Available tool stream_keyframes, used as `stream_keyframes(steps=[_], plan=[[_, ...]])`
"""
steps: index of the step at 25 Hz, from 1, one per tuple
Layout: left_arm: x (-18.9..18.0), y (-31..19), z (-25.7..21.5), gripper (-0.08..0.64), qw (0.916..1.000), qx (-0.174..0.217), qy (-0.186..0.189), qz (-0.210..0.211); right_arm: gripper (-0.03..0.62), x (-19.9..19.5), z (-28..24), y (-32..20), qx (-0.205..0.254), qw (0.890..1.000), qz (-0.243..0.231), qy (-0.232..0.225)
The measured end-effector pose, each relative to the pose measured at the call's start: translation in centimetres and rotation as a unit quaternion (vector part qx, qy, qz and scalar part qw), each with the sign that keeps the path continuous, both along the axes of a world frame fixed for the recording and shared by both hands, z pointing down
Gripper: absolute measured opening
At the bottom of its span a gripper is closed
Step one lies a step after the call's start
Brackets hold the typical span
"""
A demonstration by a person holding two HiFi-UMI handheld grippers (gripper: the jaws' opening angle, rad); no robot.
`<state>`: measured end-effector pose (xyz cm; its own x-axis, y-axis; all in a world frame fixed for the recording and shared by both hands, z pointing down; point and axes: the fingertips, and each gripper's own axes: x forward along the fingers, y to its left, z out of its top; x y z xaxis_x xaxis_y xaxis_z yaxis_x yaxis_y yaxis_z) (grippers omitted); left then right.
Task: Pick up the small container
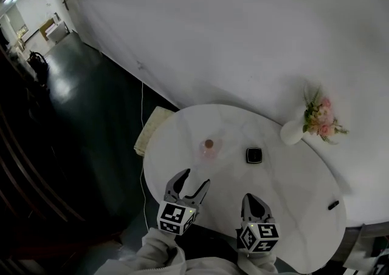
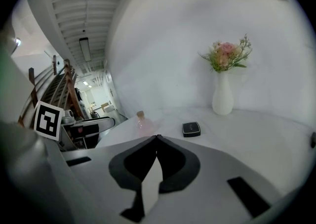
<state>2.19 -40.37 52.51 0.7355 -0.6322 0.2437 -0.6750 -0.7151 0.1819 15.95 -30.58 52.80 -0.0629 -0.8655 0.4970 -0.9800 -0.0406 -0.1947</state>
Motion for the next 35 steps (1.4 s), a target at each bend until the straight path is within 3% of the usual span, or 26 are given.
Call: stream_keyframes(steps=[20, 35], plan=[[5.0, -9.1, 4.8, 0.264, 0.9969, -0.022, -0.032, 0.069, 0.049, 2.8, 3.1, -3.8, -0.059, 0.995, 0.078, -0.020], [8.3, -11.7, 5.7, 0.263, 0.9925, 0.020, -0.054, 0.108, 0.049, 3.5, 4.8, -4.7, -0.085, 0.990, 0.105, -0.031]])
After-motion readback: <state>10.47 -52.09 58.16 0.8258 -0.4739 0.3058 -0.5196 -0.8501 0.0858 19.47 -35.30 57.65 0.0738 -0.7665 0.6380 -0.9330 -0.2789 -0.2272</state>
